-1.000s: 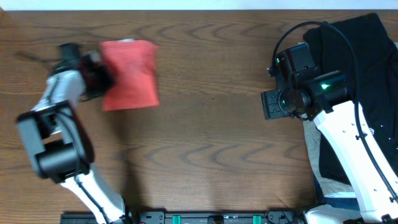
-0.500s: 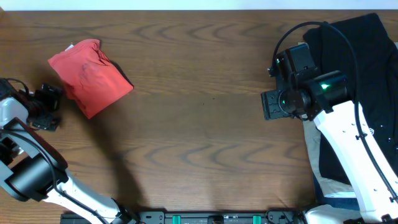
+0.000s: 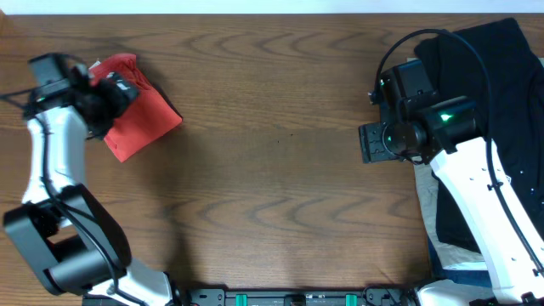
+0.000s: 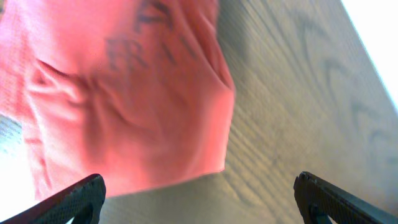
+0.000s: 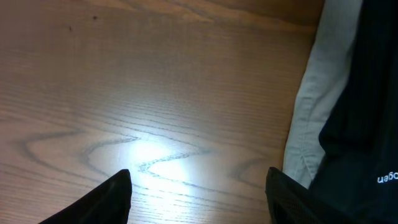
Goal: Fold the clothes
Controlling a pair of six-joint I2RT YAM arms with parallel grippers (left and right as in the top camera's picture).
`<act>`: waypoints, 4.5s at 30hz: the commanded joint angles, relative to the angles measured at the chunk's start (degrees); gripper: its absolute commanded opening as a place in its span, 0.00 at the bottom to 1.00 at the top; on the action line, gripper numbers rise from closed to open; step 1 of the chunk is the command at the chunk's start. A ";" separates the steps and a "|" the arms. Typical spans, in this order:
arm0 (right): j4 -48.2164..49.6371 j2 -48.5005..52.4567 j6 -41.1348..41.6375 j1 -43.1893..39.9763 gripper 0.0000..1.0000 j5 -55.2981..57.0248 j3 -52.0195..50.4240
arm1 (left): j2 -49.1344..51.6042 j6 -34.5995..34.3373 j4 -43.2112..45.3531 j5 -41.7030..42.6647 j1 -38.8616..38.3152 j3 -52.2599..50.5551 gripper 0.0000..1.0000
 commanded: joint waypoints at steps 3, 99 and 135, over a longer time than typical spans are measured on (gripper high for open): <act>-0.24 -0.68 1.31 -1.49 0.67 0.31 0.63 | 2.05 3.54 -3.80 -13.86 -8.61 -1.51 0.98; 6.38 -52.92 -1.31 -10.84 0.99 -7.85 -40.72 | -93.31 4.55 -16.15 -22.58 -31.95 -33.16 0.98; 30.77 -79.47 -9.09 -8.55 0.99 -4.66 -56.85 | -93.31 4.55 -32.57 -22.60 -31.95 -33.16 0.98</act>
